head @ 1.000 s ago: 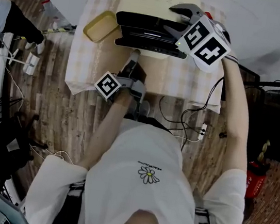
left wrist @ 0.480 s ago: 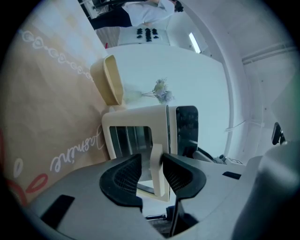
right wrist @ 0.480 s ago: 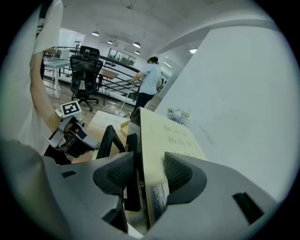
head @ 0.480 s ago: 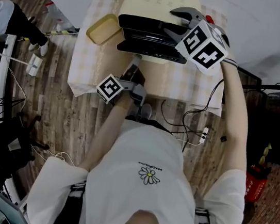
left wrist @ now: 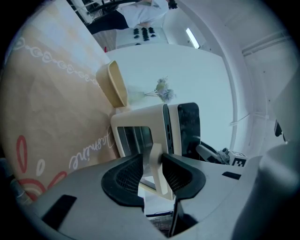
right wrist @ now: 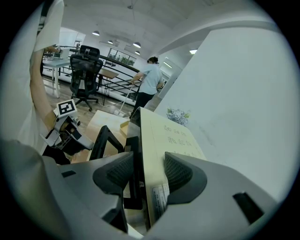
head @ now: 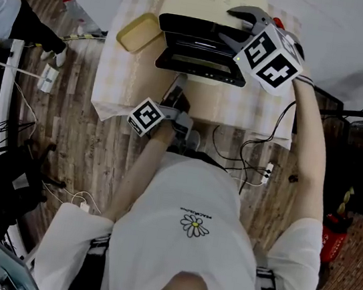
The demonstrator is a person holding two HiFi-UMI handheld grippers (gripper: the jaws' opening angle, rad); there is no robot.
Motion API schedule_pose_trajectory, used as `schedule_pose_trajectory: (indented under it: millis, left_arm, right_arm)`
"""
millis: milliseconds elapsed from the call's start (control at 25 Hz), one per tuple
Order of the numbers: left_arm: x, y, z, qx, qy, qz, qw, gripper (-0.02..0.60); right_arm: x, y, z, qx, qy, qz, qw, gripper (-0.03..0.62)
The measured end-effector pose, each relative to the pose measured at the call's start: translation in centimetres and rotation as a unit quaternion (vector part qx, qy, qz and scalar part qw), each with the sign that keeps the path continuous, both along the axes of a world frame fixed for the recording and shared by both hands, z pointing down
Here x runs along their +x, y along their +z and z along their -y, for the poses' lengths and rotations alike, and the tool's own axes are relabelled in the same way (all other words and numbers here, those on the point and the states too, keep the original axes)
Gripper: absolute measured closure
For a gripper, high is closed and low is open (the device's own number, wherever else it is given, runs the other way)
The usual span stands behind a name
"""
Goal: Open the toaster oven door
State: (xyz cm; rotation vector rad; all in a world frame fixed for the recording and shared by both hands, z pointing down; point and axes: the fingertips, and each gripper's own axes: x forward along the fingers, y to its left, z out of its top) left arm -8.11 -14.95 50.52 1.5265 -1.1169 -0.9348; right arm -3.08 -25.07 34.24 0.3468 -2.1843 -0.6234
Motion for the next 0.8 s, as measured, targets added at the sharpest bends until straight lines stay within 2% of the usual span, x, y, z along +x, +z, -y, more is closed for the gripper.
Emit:
schedule_pose_trajectory:
  millis: [160, 280, 800]
  left_arm:
    - [0.2, 0.3, -0.8, -0.010, 0.005, 0.014, 0.9998, 0.488]
    - [0.2, 0.8, -1.3, -0.017, 0.008, 0.014, 0.9997, 0.492]
    - [0.4, 3.4, -3.3, -0.056, 0.005, -0.006, 0.9984, 0.517]
  right_arm:
    - [0.0, 0.0, 0.0, 0.002, 0.001, 0.001, 1.000, 0.395]
    - [0.0, 0.0, 0.0, 0.006, 0.004, 0.002, 1.000, 0.395]
    - [0.0, 0.0, -0.1, 0.015, 0.006, 0.004, 1.000, 0.395]
